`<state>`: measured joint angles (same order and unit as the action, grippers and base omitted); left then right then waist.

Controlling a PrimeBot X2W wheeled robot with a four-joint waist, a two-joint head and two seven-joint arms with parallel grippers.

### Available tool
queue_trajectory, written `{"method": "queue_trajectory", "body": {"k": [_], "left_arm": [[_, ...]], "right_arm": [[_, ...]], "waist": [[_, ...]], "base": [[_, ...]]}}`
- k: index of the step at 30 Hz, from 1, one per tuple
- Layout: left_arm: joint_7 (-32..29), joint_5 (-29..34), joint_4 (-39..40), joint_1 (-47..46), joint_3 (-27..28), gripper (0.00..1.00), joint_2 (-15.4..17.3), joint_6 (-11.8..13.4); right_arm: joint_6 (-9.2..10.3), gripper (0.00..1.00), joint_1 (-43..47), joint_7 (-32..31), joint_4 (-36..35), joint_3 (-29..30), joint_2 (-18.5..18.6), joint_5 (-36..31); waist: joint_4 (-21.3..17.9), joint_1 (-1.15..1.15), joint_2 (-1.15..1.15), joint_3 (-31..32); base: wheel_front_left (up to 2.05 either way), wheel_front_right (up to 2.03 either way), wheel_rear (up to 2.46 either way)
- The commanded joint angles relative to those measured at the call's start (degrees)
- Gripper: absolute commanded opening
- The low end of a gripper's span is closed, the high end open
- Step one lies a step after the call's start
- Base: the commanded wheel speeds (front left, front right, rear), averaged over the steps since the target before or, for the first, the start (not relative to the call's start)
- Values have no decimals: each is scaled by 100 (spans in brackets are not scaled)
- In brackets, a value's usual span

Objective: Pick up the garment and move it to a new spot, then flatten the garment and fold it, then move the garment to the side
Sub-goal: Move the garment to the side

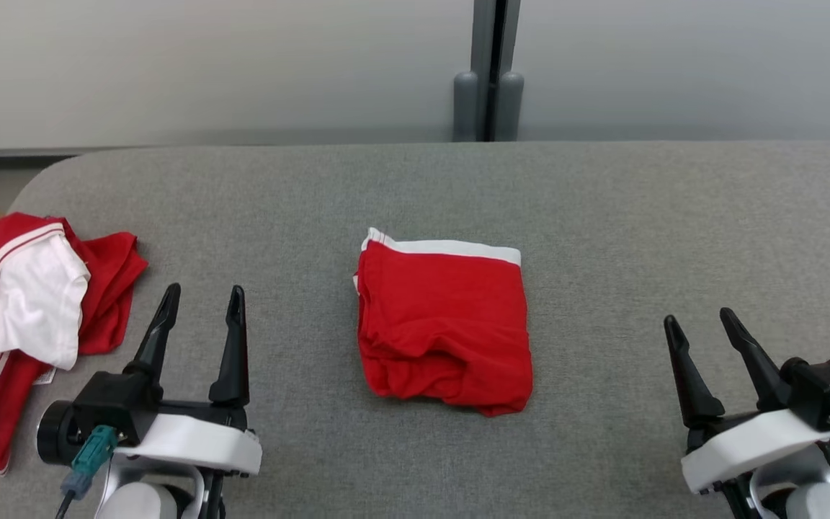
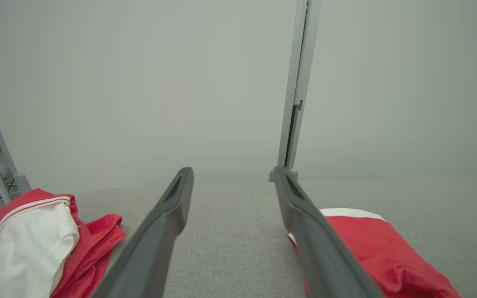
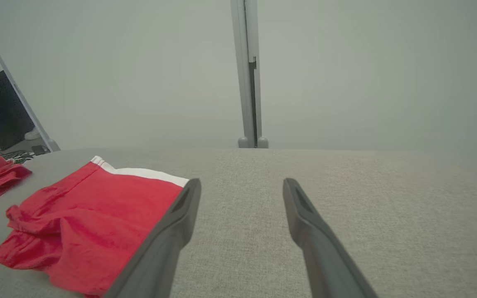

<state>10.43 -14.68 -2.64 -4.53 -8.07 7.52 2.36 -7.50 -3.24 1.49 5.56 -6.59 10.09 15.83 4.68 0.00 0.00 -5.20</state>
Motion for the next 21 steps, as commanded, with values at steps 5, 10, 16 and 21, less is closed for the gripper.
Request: {"method": "queue_trajectory", "body": {"k": [5,10,16,21], "left_arm": [[220,-33,-206,-538,-79,100,-74,-103],[372,-57,-398,-899,-128,100,-175,-147],[451,-14,-573,-1167,-191,100,-227,-226],[469,24,-646,-1275,-168,100,-219,-270]], "right_arm": [[2,100,-634,144,718,-318,-108,213],[2,100,-1257,333,1639,-743,-269,469],[-1,100,-1618,235,2599,-1232,-441,833],[-15,8,-1548,99,2942,-1564,-538,1150]], "waist": [[521,0,0,-765],[679,0,0,-1081],[771,0,0,-1266],[716,0,0,-1287]], "base": [[0,0,0],[0,0,0],[0,0,0],[0,0,0]]}}
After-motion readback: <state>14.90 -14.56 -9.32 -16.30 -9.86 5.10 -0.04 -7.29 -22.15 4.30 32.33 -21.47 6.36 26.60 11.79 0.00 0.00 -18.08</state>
